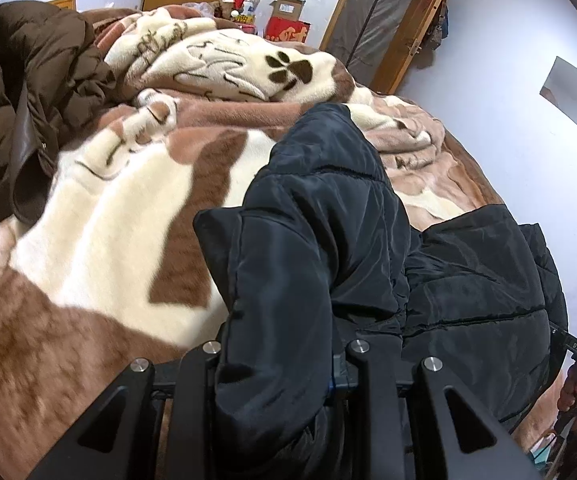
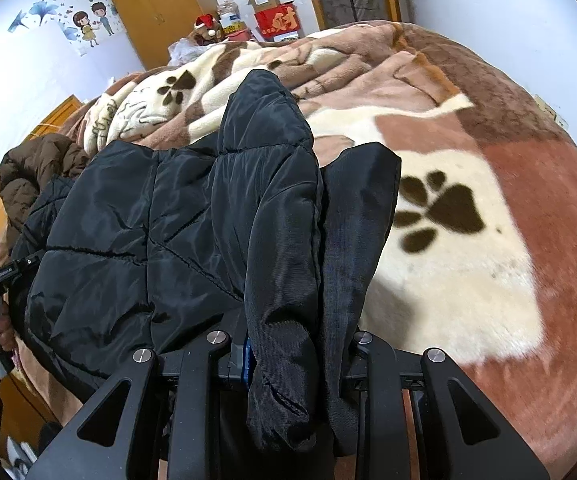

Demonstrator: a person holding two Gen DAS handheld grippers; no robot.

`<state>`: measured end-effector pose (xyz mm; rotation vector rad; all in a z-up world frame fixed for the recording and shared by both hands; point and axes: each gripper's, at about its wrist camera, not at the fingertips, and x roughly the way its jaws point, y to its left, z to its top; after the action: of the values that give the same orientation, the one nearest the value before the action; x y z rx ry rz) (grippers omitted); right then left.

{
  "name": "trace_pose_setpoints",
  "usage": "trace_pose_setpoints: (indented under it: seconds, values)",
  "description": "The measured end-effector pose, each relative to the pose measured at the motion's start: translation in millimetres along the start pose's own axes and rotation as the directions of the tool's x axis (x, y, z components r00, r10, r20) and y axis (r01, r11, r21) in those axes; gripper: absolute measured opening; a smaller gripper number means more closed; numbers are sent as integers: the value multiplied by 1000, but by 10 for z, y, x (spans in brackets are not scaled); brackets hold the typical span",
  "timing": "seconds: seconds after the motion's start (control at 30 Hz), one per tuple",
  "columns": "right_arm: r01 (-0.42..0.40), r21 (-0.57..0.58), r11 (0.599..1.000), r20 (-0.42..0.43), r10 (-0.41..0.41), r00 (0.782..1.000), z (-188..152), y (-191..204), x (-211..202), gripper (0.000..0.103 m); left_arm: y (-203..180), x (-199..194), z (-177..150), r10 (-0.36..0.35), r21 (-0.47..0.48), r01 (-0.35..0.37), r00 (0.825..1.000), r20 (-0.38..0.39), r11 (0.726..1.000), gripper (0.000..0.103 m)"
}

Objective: Fold large clothes
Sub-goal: 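Fold the held side over onto the jacket and open both grippers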

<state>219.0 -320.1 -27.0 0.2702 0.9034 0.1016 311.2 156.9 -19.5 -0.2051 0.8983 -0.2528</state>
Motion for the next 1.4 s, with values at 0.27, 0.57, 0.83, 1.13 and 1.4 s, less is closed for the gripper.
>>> trace_pose_setpoints:
  seconds: [0.27, 0.57, 0.83, 1.13, 1.4]
  values:
    - [-47, 1, 999, 16, 47, 999, 517, 301, 468, 27, 301, 143, 624, 46, -2, -46, 998, 46, 999, 28]
    - [-93, 20, 995, -17, 93, 995, 777, 504, 1195, 28, 729, 607, 934, 94, 0, -94, 994, 60, 996, 29]
    - [-97, 124, 988, -69, 106, 992, 616, 238, 1698, 60, 1167, 1218, 598, 164, -96, -163, 987, -1, 982, 58]
    - [-76, 98, 992, -37, 80, 996, 734, 280, 1196, 63, 1196, 768, 709, 223, -126, -214, 973, 57, 969, 64]
    - [17, 21, 1000, 94, -19, 995, 931, 505, 967, 63, 909, 721, 871, 222, -44, -218, 967, 128, 975, 67]
